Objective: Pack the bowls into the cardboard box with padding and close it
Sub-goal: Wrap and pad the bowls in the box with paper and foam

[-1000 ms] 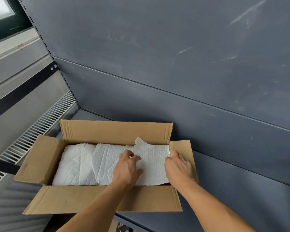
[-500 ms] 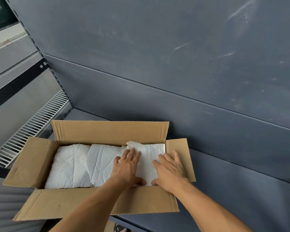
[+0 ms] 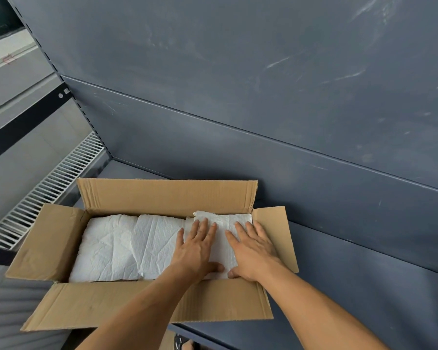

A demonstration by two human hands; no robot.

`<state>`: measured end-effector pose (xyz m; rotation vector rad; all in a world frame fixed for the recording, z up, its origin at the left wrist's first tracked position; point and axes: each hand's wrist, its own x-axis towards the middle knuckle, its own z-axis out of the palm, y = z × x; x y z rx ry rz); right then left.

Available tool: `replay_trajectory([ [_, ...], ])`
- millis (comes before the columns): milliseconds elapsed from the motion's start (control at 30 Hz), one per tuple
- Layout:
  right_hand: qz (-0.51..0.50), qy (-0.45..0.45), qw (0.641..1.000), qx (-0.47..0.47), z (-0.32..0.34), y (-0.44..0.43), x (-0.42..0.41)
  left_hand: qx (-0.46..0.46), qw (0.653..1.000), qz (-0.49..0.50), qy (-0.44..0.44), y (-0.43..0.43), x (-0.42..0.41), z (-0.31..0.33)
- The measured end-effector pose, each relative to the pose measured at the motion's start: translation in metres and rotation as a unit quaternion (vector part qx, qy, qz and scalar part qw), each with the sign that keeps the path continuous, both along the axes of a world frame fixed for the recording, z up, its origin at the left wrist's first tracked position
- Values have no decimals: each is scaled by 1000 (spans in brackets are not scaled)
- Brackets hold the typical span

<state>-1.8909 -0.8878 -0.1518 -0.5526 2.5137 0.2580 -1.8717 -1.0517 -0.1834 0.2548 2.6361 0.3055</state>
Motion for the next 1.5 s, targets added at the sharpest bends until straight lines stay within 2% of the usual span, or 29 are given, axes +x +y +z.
replay_trajectory([
  [300, -1, -1, 1000, 13, -3, -2, -1, -4, 1000, -12, -27, 0, 0, -3],
  [500, 3, -5, 1000, -1, -6, 1, 0, 2, 999, 22, -27, 0, 1, -2],
  [1133, 0, 9, 1000, -2, -7, 9, 3, -73, 990, 78, -91, 3, -21, 6],
  [1500, 1, 46, 997, -54, 1, 17, 11, -28, 992, 117, -38, -4, 3, 12],
])
